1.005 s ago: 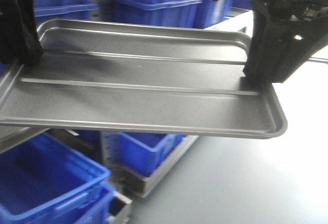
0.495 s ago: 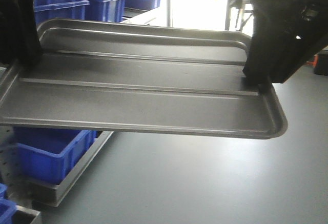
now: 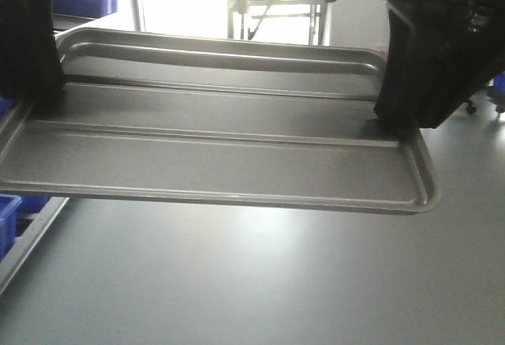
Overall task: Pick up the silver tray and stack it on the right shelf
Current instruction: 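Hold the silver tray level in both grippers while the base drives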
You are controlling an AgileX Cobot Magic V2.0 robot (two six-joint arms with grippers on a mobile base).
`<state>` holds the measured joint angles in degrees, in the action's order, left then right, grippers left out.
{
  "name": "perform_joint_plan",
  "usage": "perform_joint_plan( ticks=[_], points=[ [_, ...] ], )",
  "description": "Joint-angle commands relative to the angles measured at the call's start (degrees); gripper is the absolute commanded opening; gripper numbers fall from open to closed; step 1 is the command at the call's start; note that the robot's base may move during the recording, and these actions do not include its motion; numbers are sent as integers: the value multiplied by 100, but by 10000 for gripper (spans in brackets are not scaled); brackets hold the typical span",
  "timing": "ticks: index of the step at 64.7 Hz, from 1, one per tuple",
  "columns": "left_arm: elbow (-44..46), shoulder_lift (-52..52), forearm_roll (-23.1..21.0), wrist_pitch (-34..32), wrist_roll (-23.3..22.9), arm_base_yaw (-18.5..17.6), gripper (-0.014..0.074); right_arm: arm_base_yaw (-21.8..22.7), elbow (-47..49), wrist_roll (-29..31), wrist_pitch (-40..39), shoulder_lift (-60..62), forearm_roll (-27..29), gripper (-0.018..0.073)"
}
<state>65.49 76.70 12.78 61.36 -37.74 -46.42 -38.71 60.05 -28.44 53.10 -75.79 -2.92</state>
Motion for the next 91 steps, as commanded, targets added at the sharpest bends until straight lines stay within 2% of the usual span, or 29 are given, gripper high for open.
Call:
perform_joint_plan(
  ticks=[1, 91],
  points=[
    [193, -143, -126, -325, 138, -98, -93, -45, 177, 183, -495, 173, 76, 56],
    [193, -143, -148, -325, 138, -98, -93, -45, 177, 183, -490, 173, 76, 56]
  ],
)
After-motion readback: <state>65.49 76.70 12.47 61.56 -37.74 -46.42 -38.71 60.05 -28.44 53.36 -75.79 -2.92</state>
